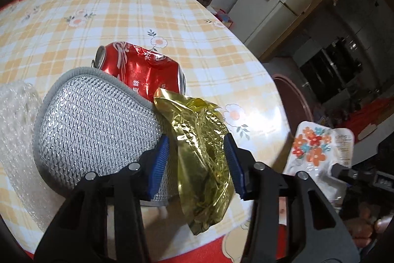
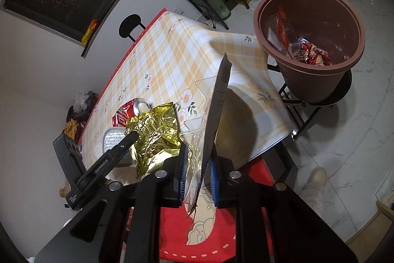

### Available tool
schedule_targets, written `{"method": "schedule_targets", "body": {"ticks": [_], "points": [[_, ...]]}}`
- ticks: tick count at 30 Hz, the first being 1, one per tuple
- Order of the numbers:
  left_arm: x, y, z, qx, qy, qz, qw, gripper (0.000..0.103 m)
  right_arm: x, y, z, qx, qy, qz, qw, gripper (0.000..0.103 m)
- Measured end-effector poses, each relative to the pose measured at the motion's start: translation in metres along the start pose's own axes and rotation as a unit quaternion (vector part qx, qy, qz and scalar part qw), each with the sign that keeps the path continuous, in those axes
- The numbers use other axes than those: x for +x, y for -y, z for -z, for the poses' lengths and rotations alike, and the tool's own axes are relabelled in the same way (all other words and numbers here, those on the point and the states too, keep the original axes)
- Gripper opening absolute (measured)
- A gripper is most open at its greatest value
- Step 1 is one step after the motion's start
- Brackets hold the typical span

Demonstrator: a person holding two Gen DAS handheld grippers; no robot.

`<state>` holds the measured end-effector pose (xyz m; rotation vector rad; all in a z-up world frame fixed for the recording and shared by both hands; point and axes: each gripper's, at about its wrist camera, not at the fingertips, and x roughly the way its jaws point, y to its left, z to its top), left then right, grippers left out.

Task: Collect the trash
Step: 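Grasp the gold foil wrapper with the left gripper while the right gripper holds the packet, then carry the white packet over the brown bin and open the right gripper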

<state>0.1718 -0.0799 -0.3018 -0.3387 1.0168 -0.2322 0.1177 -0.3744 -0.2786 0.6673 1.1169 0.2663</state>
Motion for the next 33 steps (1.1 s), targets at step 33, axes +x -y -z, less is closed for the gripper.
{"method": "schedule_targets", "body": {"ticks": [33], "points": [[-0.142, 0.005, -0.006, 0.052, 0.138, 0.051, 0.9877, 0.014, -0.033, -0.048, -0.006, -0.006, 0.071, -0.032, 0.997, 0.018]]}}
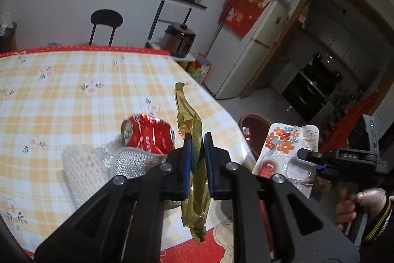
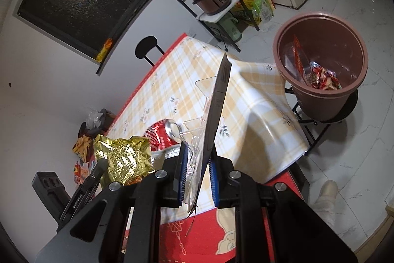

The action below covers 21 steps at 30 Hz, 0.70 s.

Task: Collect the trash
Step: 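Carry the white packet over the brown bin and open the right gripper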

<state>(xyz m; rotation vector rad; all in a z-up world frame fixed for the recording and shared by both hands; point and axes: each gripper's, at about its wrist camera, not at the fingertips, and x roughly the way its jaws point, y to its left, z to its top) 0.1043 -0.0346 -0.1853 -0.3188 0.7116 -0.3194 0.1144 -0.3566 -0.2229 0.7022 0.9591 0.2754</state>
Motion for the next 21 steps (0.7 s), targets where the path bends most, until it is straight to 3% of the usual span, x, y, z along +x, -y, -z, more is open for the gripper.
{"method": "schedule_targets", "body": {"ticks": [10, 16, 21], "points": [[-0.02, 0.021, -0.013, -0.003, 0.046, -0.008, 0.9989, 0.014, -0.02, 0.018, -0.026, -0.014, 0.019, -0.001, 1.0, 0.017], [-0.02, 0.04, -0.021, -0.014, 0.067, -0.027, 0.9973, 0.014, -0.039, 0.052, -0.07, -0.013, 0.047, 0.004, 0.999, 0.017], [-0.012, 0.06, -0.027, -0.022, 0.072, -0.045, 0.9961, 0.014, -0.063, 0.084, -0.115, -0.037, 0.085, 0.042, 0.995, 0.017]]}}
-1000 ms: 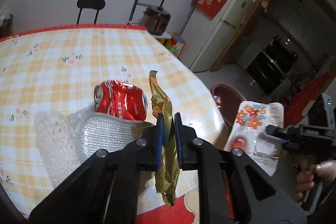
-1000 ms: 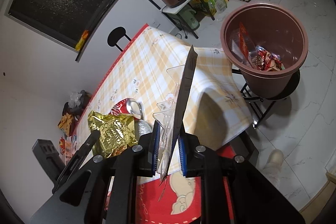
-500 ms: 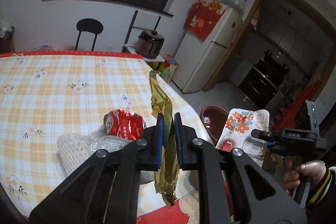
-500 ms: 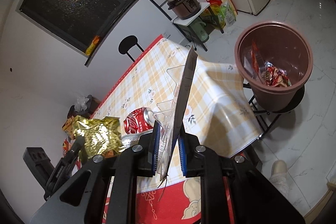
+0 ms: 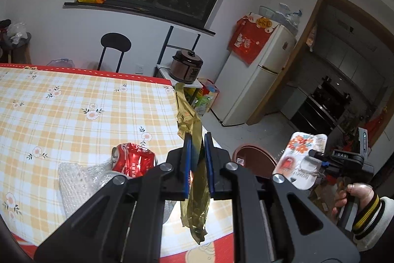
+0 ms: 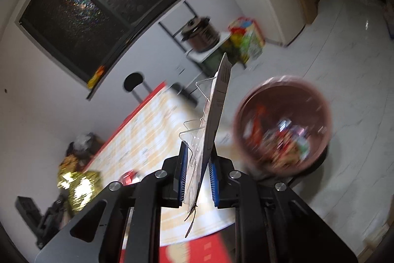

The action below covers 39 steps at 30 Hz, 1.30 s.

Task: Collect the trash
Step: 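Carry the white packet over the brown bin and open the right gripper, then move the gold foil wrapper over the bin and open the left gripper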

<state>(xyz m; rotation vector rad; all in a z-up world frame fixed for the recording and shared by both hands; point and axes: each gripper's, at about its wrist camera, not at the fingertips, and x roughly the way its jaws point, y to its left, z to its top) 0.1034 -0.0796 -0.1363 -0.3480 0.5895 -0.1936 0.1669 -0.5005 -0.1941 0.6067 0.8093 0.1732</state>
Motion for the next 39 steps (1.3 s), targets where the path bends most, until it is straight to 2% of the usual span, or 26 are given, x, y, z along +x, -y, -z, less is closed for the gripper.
{"method": "schedule_targets", "body": {"ticks": [5, 13, 20, 24, 26, 27, 33, 37, 39], "points": [[0.011, 0.025, -0.005, -0.002, 0.002, -0.016, 0.9999, 0.014, 0.006, 0.04, -0.039, -0.022, 0.005, 0.041, 0.999, 0.017], [0.035, 0.073, -0.009, 0.001, 0.004, -0.03, 0.9995, 0.014, 0.042, 0.082, -0.072, -0.075, -0.047, 0.077, 0.993, 0.018], [0.056, 0.111, -0.005, 0.002, 0.002, -0.034, 0.9994, 0.014, 0.078, 0.093, -0.083, -0.16, -0.093, 0.109, 0.977, 0.019], [0.064, 0.127, -0.001, -0.001, -0.001, -0.037, 0.9993, 0.014, 0.093, 0.096, -0.093, -0.185, -0.111, 0.11, 0.97, 0.019], [0.067, 0.134, 0.001, 0.0, -0.003, -0.038, 0.9993, 0.014, 0.096, 0.096, -0.096, -0.19, -0.114, 0.109, 0.969, 0.026], [0.069, 0.137, 0.001, 0.001, -0.004, -0.039, 0.9992, 0.014, 0.097, 0.097, -0.098, -0.19, -0.114, 0.106, 0.969, 0.035], [0.081, 0.156, 0.002, 0.008, -0.008, -0.03, 0.9995, 0.014, 0.087, 0.099, -0.11, -0.187, -0.096, 0.096, 0.973, 0.06], [0.091, 0.173, 0.001, 0.022, -0.012, -0.015, 0.9996, 0.014, 0.064, 0.102, -0.118, -0.172, -0.066, 0.083, 0.979, 0.086], [0.099, 0.183, 0.001, 0.031, -0.017, -0.003, 0.9994, 0.014, 0.048, 0.102, -0.122, -0.169, -0.045, 0.08, 0.981, 0.093]]}}
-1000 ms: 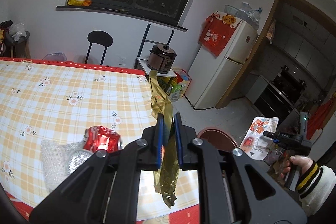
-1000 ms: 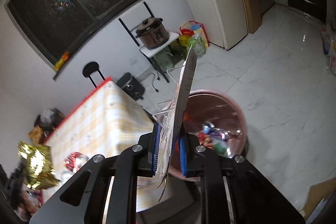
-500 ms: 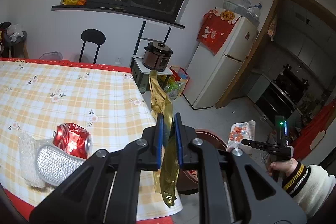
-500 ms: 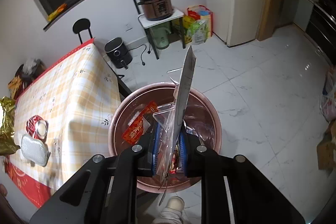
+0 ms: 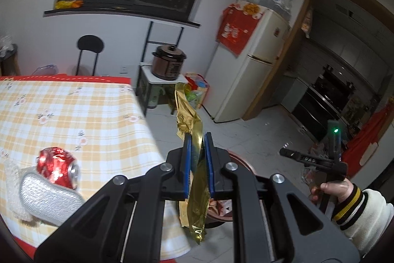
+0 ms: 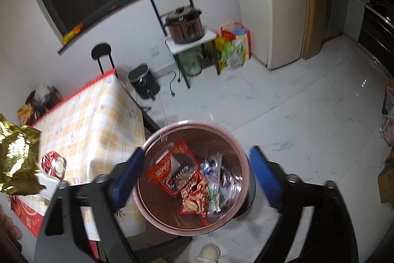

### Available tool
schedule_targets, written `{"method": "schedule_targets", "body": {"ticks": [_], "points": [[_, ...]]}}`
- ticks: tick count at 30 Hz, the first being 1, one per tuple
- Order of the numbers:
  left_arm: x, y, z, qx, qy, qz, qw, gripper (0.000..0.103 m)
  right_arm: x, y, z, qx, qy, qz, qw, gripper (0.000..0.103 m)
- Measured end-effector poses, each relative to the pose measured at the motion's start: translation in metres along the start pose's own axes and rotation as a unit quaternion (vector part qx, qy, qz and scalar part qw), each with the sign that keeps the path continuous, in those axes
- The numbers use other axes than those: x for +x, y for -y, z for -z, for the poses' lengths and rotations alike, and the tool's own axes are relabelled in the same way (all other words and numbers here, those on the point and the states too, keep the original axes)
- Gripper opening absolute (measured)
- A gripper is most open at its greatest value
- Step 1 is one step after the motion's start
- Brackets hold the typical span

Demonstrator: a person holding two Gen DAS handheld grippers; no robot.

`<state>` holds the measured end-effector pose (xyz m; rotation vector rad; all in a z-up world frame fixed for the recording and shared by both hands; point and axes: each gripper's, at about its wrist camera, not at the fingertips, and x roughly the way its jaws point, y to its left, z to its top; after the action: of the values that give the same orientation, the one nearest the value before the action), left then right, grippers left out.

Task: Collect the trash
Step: 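Move the gold foil wrapper over the bin and open the left gripper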

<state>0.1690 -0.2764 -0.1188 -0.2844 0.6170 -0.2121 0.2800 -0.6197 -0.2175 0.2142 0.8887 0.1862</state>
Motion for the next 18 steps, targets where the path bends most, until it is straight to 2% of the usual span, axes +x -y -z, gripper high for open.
{"method": "schedule_targets", "body": {"ticks": [2, 8, 18], "points": [[0.009, 0.011, 0.0, 0.01, -0.006, 0.013, 0.9998, 0.014, -0.021, 0.005, 0.0, 0.006, 0.026, -0.001, 1.0, 0.098], [0.043, 0.048, 0.0, 0.037, -0.03, 0.059, 0.9972, 0.014, -0.069, 0.025, 0.007, 0.021, 0.076, 0.008, 0.997, 0.098], [0.115, 0.101, 0.008, 0.082, -0.081, 0.119, 0.9862, 0.014, -0.116, 0.073, 0.041, 0.074, 0.096, 0.036, 0.992, 0.098]]}}
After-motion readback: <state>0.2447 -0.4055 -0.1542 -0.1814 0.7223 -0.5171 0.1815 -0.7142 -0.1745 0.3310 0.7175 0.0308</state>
